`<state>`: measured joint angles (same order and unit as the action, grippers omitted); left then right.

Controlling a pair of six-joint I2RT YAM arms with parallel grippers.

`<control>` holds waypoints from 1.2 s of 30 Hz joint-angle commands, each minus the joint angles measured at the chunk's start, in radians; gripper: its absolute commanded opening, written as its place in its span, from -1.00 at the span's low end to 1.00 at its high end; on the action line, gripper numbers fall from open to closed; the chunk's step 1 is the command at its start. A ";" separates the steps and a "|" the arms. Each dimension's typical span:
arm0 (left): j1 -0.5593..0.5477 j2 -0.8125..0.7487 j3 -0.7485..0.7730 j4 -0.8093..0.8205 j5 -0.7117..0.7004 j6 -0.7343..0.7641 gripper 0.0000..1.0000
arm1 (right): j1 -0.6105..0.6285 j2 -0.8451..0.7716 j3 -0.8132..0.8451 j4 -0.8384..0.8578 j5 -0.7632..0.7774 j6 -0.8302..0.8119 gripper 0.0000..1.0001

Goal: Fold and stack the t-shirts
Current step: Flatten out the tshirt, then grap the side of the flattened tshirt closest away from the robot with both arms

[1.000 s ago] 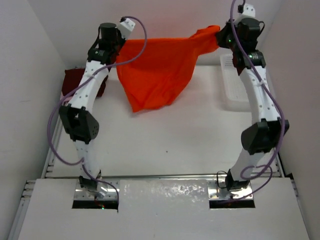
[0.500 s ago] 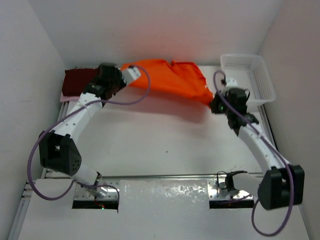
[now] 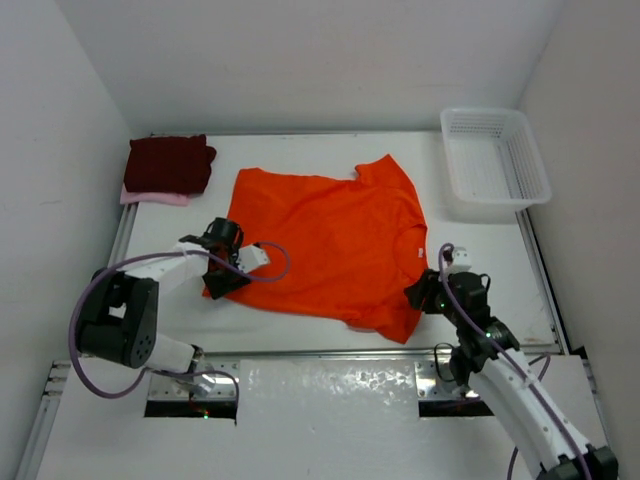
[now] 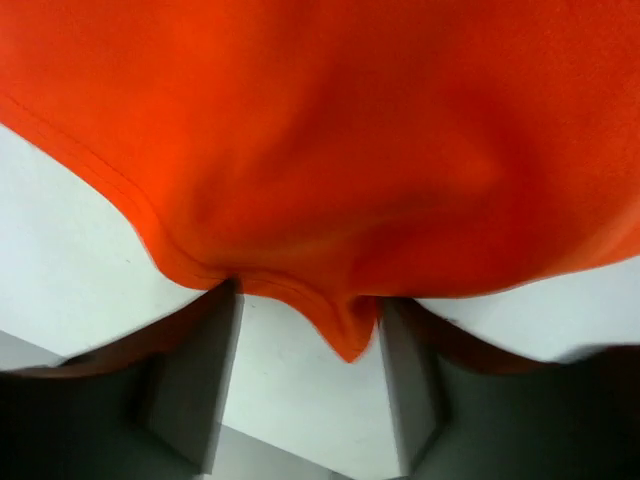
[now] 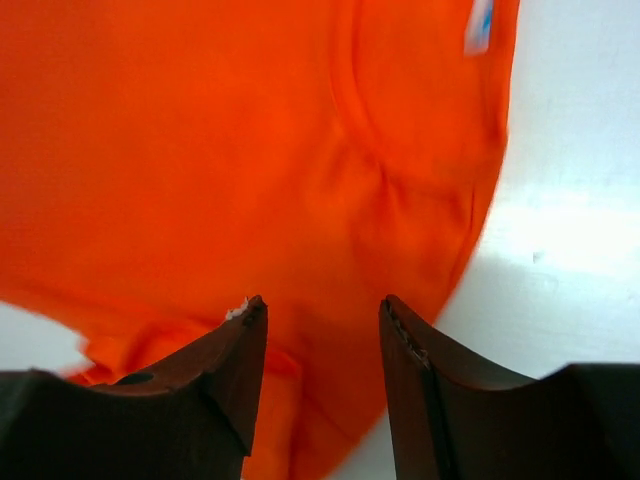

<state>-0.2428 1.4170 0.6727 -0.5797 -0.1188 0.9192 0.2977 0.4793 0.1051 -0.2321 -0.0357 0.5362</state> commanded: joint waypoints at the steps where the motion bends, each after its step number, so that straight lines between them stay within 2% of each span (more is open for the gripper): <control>1: -0.006 -0.056 0.014 -0.082 0.017 -0.031 0.36 | -0.002 -0.142 0.067 -0.099 0.031 0.090 -0.02; 5: 0.010 -0.162 0.021 -0.180 0.057 -0.005 0.38 | -0.002 -0.150 0.091 -0.148 0.002 0.128 -0.03; 7: 0.010 -0.231 0.018 -0.216 0.096 0.026 0.39 | -0.002 -0.020 0.099 -0.122 -0.067 0.113 -0.05; 8: 0.010 -0.246 0.013 -0.220 0.103 0.033 0.40 | 0.000 0.037 0.123 -0.122 -0.148 0.087 -0.06; 9: 0.010 -0.263 -0.010 -0.191 0.091 0.035 0.40 | 0.001 0.141 0.143 -0.163 -0.173 0.067 -0.07; 12: 0.010 -0.263 -0.073 -0.074 0.042 0.030 0.36 | 0.006 0.226 0.199 -0.280 -0.208 -0.037 -0.03; 16: 0.010 -0.253 -0.101 0.012 0.031 0.064 0.23 | 0.008 0.223 0.194 -0.280 -0.314 -0.073 0.11; 18: 0.010 -0.236 -0.108 0.011 0.057 0.096 0.23 | 0.006 0.228 0.180 -0.254 -0.351 -0.071 0.13; 24: 0.008 -0.159 -0.143 0.014 0.096 0.136 0.22 | 0.006 0.248 0.104 -0.153 -0.357 -0.035 0.15; 27: 0.008 -0.116 -0.163 0.026 0.068 0.116 -0.13 | 0.008 0.265 0.076 -0.084 -0.355 -0.012 0.15; 28: 0.010 -0.116 -0.171 0.029 0.059 0.110 -0.33 | 0.006 0.275 0.073 -0.069 -0.363 -0.002 0.13; 30: 0.010 -0.128 -0.186 0.037 0.039 0.101 -0.40 | 0.008 0.307 0.067 -0.029 -0.383 0.010 0.12; 32: 0.010 -0.139 -0.191 0.061 0.028 0.087 -0.58 | 0.008 0.324 0.054 -0.001 -0.385 0.011 0.03; 33: 0.010 -0.139 -0.191 0.073 0.016 0.070 -0.81 | 0.008 0.328 0.048 0.013 -0.385 0.013 -0.07; 34: 0.010 -0.138 -0.191 0.086 0.008 0.063 -0.91 | 0.008 0.329 0.039 0.026 -0.385 0.018 -0.22; 35: 0.010 -0.138 -0.194 0.112 0.001 0.057 -1.00 | 0.008 0.332 0.036 0.054 -0.385 0.022 -0.59; 36: 0.011 -0.138 -0.194 0.119 -0.001 0.043 -1.00 | 0.008 0.335 0.035 0.057 -0.379 0.024 -0.74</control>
<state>-0.2405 1.2755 0.5037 -0.5259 -0.1261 1.0023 0.2981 0.8078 0.1528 -0.2634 -0.4046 0.5400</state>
